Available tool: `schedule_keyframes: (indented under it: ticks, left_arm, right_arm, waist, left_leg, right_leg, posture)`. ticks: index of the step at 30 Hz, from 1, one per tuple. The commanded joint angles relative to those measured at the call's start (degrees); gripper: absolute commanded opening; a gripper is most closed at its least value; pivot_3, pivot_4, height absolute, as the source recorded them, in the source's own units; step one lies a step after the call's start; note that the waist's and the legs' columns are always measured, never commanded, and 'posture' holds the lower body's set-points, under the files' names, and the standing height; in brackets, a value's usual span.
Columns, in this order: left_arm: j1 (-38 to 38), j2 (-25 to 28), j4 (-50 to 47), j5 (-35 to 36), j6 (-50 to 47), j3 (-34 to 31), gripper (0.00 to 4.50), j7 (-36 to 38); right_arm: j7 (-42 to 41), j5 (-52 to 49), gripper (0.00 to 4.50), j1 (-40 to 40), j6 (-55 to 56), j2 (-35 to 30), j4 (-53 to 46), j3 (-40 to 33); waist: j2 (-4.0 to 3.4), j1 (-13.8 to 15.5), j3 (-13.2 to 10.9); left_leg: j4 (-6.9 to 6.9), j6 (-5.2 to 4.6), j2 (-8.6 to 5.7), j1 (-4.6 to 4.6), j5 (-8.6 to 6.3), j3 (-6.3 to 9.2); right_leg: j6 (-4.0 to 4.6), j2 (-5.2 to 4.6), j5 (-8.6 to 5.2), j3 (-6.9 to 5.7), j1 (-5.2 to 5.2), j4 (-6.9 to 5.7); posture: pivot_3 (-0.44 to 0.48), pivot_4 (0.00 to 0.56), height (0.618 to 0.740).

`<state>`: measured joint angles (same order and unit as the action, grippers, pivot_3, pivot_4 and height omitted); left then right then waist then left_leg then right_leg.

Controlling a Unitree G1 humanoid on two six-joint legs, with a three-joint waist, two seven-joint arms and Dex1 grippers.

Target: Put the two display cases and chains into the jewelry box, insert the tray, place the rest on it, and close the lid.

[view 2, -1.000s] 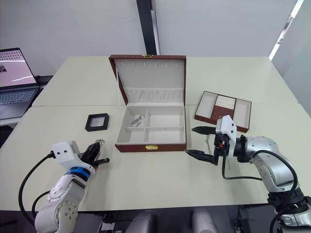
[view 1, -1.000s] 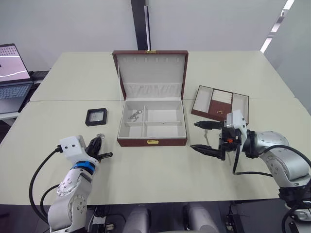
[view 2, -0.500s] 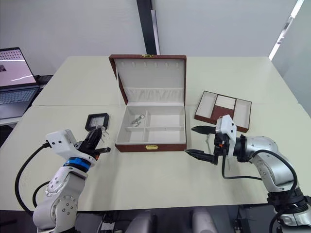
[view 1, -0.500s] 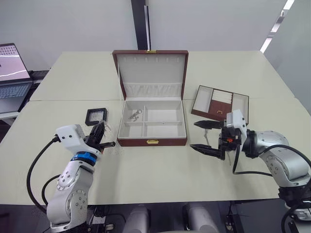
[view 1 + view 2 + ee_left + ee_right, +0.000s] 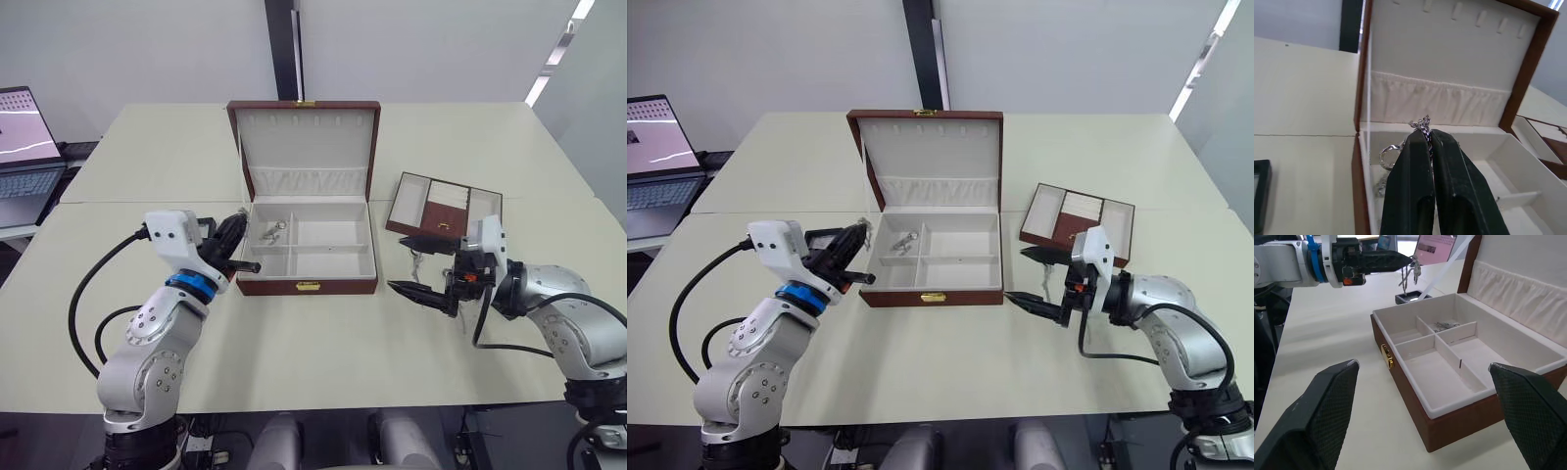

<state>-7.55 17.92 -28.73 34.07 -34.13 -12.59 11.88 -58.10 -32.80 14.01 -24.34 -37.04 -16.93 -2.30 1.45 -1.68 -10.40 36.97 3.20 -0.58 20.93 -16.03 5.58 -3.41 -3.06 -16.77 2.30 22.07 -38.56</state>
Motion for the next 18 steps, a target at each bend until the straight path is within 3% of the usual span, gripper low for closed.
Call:
schedule_keyframes:
  ticks: [1, 18]
  left_arm:
    - [-0.85, 1.55, -1.11, -0.56, 0.24, 1.52, 0.02, 1.95]
    - [0.63, 1.98, 2.07, -2.90, 1.16, 3.35, 0.02, 5.43]
  right_arm:
    - [1.24, -1.44, 4.50, -0.90, -0.09, -0.83, -2.93, -3.21]
    - [4.09, -1.62, 4.50, -3.50, -1.34, -1.42, -5.91, -5.46]
  waist:
    - [-0.01, -0.01, 0.00]
    - [0.00, 0.05, -0.01]
  left_leg:
    - [0.00, 0.00, 0.01, 0.00, 0.00, 0.00]
    - [0.01, 0.00, 0.01, 0.00, 0.00, 0.01]
  right_leg:
    - [0.00, 0.00, 0.00, 0.00, 0.00, -0.01]
    - [0.00, 0.01, 0.00, 0.00, 0.00, -0.01]
  posture:
    - [0.000, 0.150, 0.740]
    - [0.000, 0.150, 0.740]
